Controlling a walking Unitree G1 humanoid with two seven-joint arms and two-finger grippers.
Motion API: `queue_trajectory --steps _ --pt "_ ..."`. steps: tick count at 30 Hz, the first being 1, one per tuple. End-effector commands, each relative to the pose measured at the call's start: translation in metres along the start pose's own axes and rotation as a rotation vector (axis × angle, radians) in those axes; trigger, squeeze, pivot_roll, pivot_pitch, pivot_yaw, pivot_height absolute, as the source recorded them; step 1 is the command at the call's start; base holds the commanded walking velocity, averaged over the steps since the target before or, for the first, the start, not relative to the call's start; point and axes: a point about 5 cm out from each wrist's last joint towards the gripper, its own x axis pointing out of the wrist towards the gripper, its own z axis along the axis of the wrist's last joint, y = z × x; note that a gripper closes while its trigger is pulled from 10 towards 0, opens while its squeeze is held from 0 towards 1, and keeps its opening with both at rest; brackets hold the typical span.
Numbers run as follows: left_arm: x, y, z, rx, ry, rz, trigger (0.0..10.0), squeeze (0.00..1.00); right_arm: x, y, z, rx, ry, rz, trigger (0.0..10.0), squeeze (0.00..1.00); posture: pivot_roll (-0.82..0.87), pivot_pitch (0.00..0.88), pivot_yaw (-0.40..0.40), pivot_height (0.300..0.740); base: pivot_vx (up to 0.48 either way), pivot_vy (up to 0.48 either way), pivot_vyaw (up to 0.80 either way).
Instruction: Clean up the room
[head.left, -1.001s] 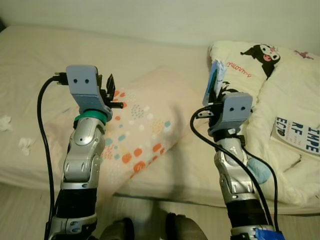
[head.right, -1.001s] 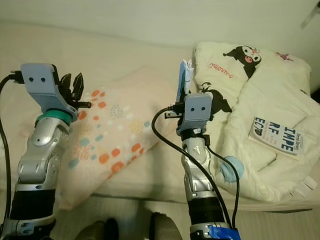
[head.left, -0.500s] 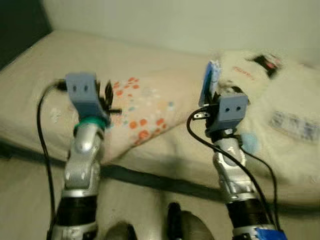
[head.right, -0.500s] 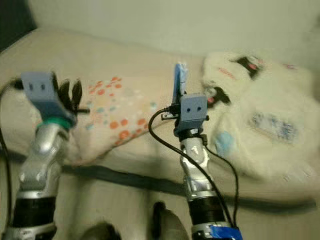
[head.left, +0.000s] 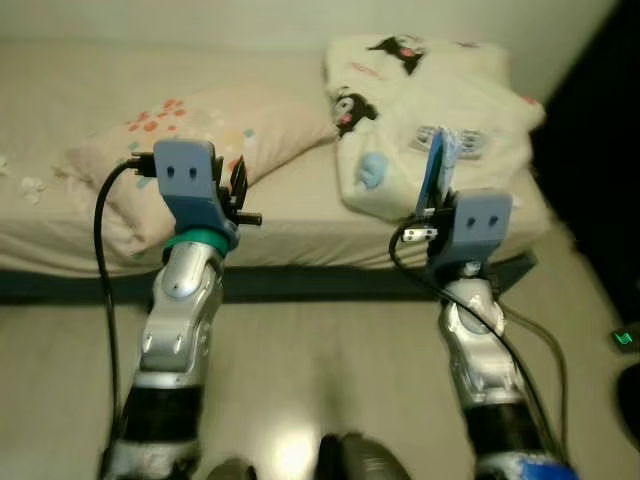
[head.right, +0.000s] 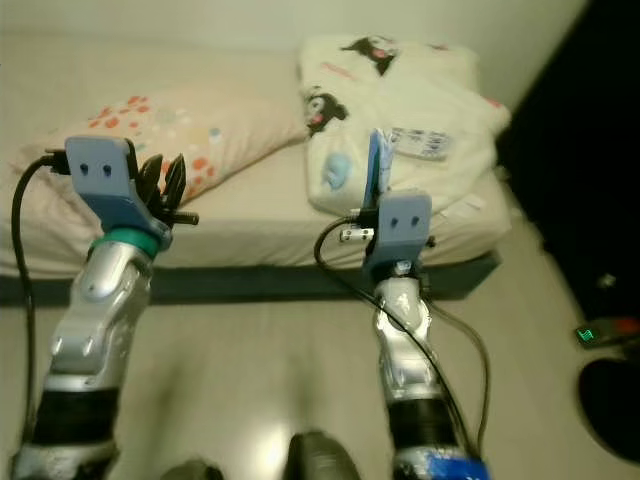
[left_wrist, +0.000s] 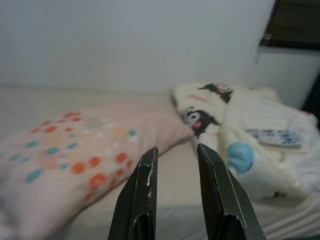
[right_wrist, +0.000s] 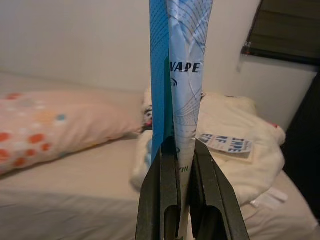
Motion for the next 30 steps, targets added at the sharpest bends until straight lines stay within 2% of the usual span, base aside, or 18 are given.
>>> queue_trajectory --steps 1,4,10,14,23,30 --pt "-0.0012 -0.0006 -0.0037 0.017 0.016 -0.001 10.0 0.0 -0.0005 -0.0011 -0.001 0.0 0.003 0.001 10.0 0.0 -0.02 0.088 -0.026 0.74 0.0 0.0 0.0" --pt "-0.001 -0.0011 -0.0033 0.018 0.012 -0.005 10.0 0.0 -0.0002 -0.001 -0.001 -0.001 0.003 0.002 10.0 0.0 -0.02 0.088 -0.026 0.74 0.0 0.0 0.0" --pt "-0.001 -0.0015 -0.0024 0.029 -0.001 -0.014 10.0 0.0 0.0004 0.0002 -0.001 -0.016 0.002 0.014 10.0 0.0 -0.01 0.083 -0.024 0.74 0.386 0.0 0.0" --pt "-0.0012 -0.0017 -0.0022 0.032 -0.002 -0.016 10.0 0.0 0.0004 0.0015 -0.0011 -0.043 0.001 0.03 10.0 0.0 -0.01 0.083 -0.024 0.74 0.48 0.0 0.67" --pt "-0.0015 -0.0017 -0.0027 0.032 0.001 -0.013 10.0 0.0 -0.0001 0.0016 -0.0011 -0.041 -0.004 0.029 10.0 0.0 -0.01 0.084 -0.024 0.74 0.446 0.0 0.67" --pt "-0.0015 -0.0018 -0.0038 0.017 0.009 -0.014 10.0 0.0 0.0 0.0022 -0.0014 -0.025 -0.003 0.024 10.0 0.0 -0.01 0.085 -0.023 0.74 0.042 0.0 0.0"
